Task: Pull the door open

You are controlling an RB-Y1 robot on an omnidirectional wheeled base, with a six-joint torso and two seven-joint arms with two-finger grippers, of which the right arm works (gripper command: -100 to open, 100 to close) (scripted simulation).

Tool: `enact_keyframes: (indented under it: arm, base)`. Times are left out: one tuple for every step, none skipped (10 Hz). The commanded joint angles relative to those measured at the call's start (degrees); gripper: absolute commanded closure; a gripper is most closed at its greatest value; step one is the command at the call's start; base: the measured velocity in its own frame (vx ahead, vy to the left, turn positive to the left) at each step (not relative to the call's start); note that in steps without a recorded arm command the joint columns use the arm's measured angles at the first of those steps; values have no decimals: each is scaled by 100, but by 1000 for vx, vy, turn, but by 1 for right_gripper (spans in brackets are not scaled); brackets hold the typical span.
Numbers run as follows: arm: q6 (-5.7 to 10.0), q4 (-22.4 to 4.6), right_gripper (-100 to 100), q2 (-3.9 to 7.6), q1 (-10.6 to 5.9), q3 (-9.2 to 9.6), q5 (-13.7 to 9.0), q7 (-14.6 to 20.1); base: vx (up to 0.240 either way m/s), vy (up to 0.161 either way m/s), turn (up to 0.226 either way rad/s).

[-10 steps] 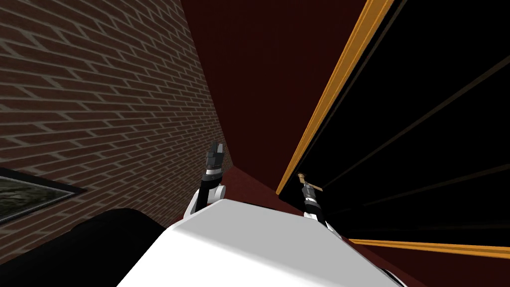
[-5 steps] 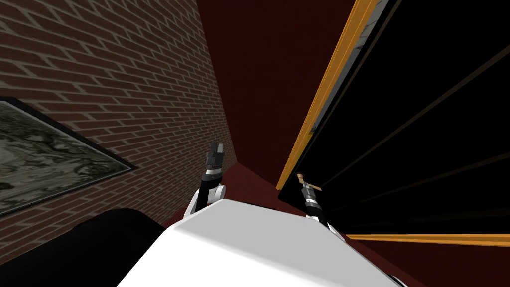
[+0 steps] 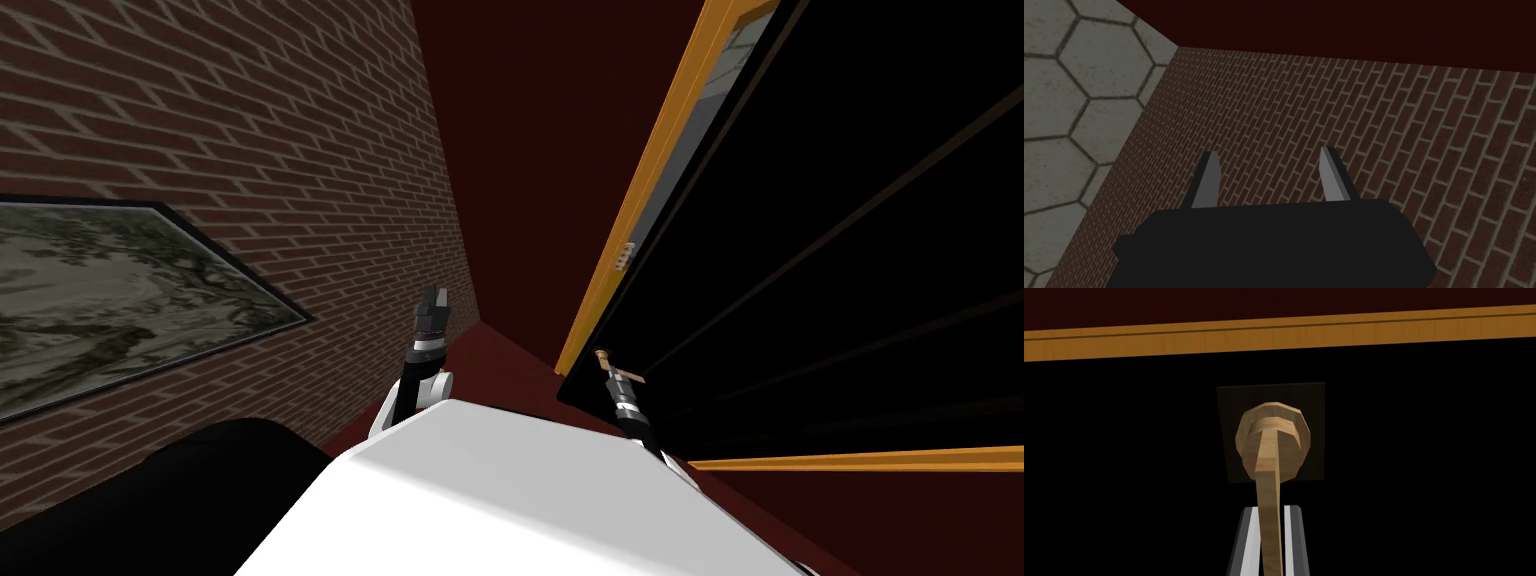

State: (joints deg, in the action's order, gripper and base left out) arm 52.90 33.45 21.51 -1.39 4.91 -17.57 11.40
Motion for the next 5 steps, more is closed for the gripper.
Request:
enact_keyframes:
  arm:
    - [100,21,100,84,85,141,55,140]
    - [140,37,100,124,118,201,78,198]
    - [192,58,100,175,161,276,106,271]
    - [225,72,100,208,189,325,125,319]
    - [164,98,100,170,182,296,114,269]
  base:
    - [-251,-38,113]
    - [-248,-64,107]
    - [-203,-64,110]
    - [-226,-66,77]
    - [-110,-25,25]
